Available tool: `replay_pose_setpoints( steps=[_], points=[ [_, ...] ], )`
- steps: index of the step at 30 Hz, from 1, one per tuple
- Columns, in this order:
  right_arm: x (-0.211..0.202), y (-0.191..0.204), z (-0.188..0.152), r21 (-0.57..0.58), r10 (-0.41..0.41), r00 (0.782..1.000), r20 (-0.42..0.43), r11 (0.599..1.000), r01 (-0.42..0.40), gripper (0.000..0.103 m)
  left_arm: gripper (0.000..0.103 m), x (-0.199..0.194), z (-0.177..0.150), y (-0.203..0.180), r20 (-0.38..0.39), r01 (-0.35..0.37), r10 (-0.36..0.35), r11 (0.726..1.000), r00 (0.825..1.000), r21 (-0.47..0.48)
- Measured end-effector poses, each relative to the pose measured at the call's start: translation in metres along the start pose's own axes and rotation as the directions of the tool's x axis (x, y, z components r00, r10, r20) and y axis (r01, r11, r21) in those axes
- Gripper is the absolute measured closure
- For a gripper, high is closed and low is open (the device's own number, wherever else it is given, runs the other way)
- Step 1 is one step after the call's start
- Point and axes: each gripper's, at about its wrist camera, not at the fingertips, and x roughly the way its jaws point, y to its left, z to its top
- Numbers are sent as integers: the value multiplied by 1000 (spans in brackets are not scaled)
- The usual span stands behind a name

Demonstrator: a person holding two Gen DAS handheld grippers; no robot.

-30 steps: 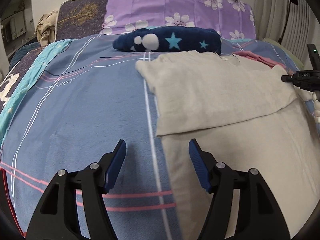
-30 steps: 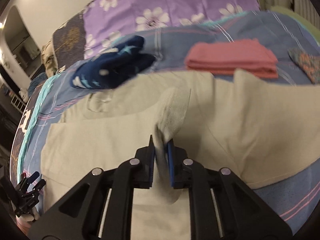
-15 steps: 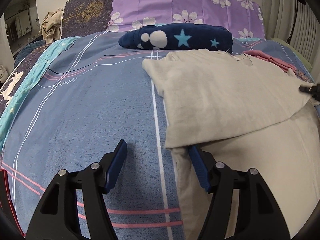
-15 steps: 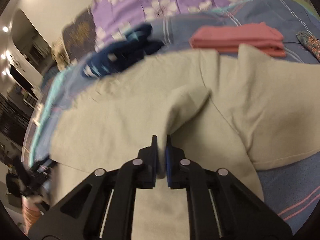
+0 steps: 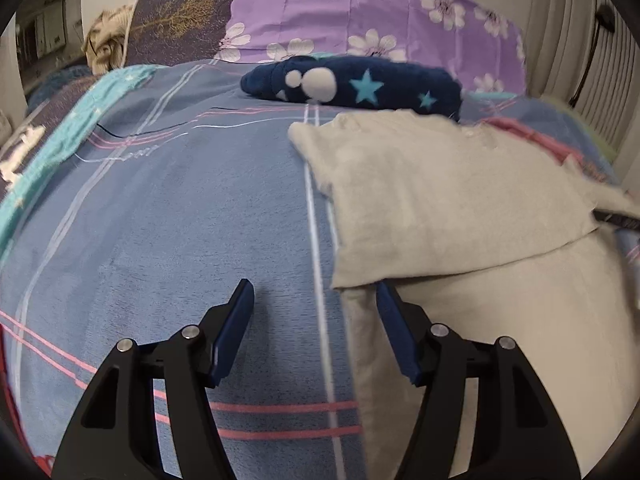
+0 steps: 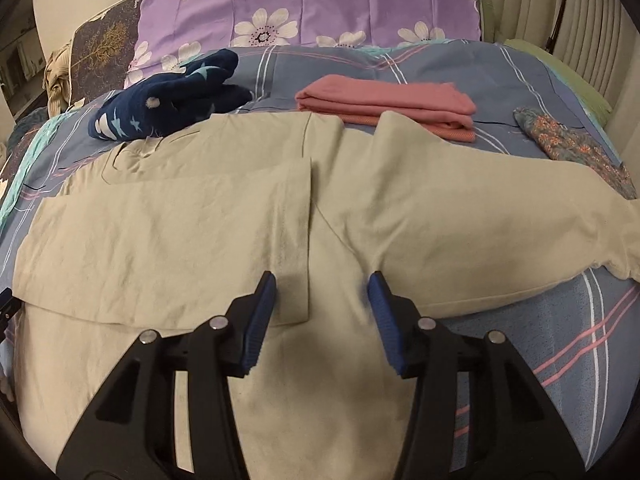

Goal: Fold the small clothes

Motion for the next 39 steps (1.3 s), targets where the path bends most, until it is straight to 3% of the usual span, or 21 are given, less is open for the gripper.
replay_pose_setpoints(
  steps=[2, 5, 7, 10, 14, 17, 18, 19, 20, 21, 22, 25, 26, 28, 30, 32, 34, 37, 39],
  points=[
    [8, 5, 4, -11, -2, 1000, -20, 1000, 2, 51, 39, -7, 7, 7, 19, 95, -94, 994, 995, -55],
    [18, 9, 2, -41, -21, 1000, -21, 999, 20, 46, 39, -7, 29, 14, 48, 167, -163, 982, 985, -94],
    [20, 14, -3, -64, -39, 999, -1, 997, 39, 44, 39, 4, 46, 16, 49, 179, -175, 978, 983, -105],
    [22, 17, -9, -75, -47, 999, 28, 996, 49, 38, 41, 40, 71, 16, -12, 162, -165, 979, 986, -123],
    [26, 13, -14, -54, -13, 999, 47, 998, 16, 37, 101, 85, 95, 25, -82, 101, -117, 979, 990, -176],
    [25, 9, -14, -37, 11, 998, 54, 999, -9, 36, 103, 80, 106, 26, -15, 45, -47, 988, 999, -146],
    [26, 9, -15, -34, 17, 998, 56, 999, -15, 35, 103, 78, 106, 27, 4, -25, 25, 994, 1000, -110],
    [26, 9, -15, -32, 19, 998, 57, 999, -18, 35, 103, 82, 104, 28, 5, -147, 148, 987, 989, -59],
    [26, 9, -15, -32, 22, 998, 58, 999, -20, 34, 103, 89, 101, 35, -14, -208, 208, 977, 978, -37],
    [27, 9, -15, -32, 24, 998, 58, 999, -22, 34, 103, 96, 94, 45, -51, -216, 213, 975, 976, -55],
    [27, 9, -15, -32, 25, 998, 59, 999, -24, 33, 103, 95, 90, 55, -59, -187, 182, 978, 982, -96],
    [27, 7, -15, -26, 37, 997, 61, 999, -35, 32, 103, 68, 89, 65, 8, -81, 84, 980, 996, -181],
    [27, 8, -15, -25, 39, 997, 60, 999, -38, 32, 102, 56, 92, 60, 31, -55, 62, 983, 998, -174],
    [27, 8, -16, -26, 39, 997, 59, 999, -38, 32, 89, 35, 98, 39, 76, 5, 5, 992, 997, -127],
    [27, 9, -15, -29, 36, 998, 58, 999, -34, 31, 70, 20, 99, 9, 104, 90, -83, 994, 991, -64],
    [27, 8, -15, -29, 38, 998, 57, 999, -36, 31, 65, 17, 96, -30, 92, 174, -174, 985, 980, 11],
    [27, 8, -15, -28, 40, 998, 57, 999, -39, 31, 64, 35, 87, -67, 28, 182, -185, 980, 982, 85],
    [25, 5, -15, -21, 53, 997, 63, 998, -52, 32, 59, 87, 55, -103, -114, 108, -89, 980, 989, 169],
    [14, -5, -16, 12, 90, 992, 93, 996, -92, 43, 56, 91, 49, -113, -62, 57, -45, 976, 997, 211]
  ],
)
